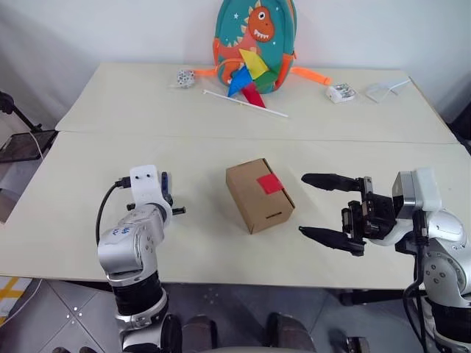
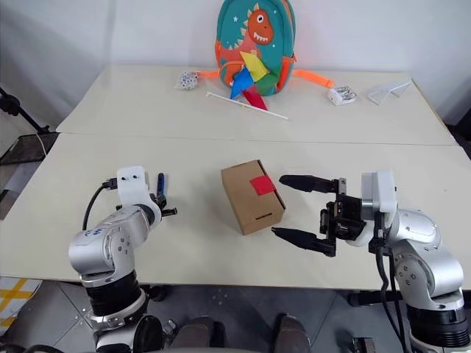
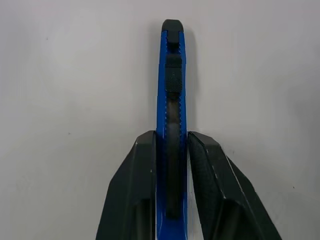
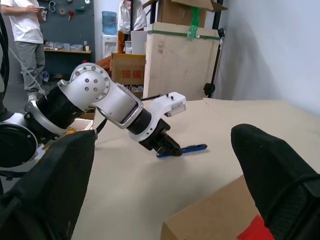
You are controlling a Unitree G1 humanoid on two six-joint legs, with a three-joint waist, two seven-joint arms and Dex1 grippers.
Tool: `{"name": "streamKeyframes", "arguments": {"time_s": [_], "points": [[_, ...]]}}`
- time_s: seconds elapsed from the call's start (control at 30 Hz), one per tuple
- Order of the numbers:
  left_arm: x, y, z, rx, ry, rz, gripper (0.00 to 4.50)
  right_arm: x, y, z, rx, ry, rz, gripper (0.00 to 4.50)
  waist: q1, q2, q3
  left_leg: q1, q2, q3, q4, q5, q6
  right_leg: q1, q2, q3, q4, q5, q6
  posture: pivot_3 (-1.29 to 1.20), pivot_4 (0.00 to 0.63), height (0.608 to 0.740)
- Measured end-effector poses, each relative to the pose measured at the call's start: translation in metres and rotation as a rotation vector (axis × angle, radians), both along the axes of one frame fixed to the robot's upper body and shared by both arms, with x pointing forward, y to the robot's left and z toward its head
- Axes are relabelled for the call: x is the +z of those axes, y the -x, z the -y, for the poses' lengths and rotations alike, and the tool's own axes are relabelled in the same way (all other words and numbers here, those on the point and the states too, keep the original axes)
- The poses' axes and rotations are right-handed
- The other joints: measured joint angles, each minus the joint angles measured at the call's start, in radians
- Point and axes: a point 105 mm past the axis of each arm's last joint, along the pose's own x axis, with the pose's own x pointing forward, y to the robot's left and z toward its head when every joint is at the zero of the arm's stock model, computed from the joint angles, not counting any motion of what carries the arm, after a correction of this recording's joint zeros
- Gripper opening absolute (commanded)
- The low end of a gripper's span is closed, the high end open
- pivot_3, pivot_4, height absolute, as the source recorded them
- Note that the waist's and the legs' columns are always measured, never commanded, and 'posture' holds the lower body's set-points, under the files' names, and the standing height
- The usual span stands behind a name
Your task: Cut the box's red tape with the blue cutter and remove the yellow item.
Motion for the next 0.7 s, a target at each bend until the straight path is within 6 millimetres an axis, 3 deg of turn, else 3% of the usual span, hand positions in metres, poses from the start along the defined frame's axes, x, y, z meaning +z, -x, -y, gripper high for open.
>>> {"name": "streamKeyframes", "arguments": {"time_s": [0.4,0.53,0.7], "points": [[0.004,0.007,-0.038,-0.274,-0.01,0.006,1.07,0.0,0.0,0.0,0.0,-0.002,0.001,4.5,-0.023,0.001,0.0,0.0,0.002,0.0,0.0,0.0,0.0,-0.002,0.001,0.0,0.002,0.0,-0.002,0.0,0.15,0.74],[0.013,0.01,-0.065,-0.384,-0.06,-0.016,1.07,0.0,0.0,0.0,-0.003,-0.001,0.001,4.5,-0.023,0.0,0.0,-0.002,0.003,0.001,-0.001,-0.001,-0.002,-0.005,0.003,0.0,0.002,-0.001,-0.002,0.0,0.15,0.74],[0.04,0.013,-0.047,-0.688,-0.022,0.122,1.07,0.001,-0.001,0.001,-0.006,0.003,0.0,4.5,-0.017,-0.001,0.001,-0.004,0.004,0.003,-0.001,-0.002,-0.003,-0.006,0.003,-0.001,0.001,-0.001,-0.002,0.0,0.15,0.74]]}}
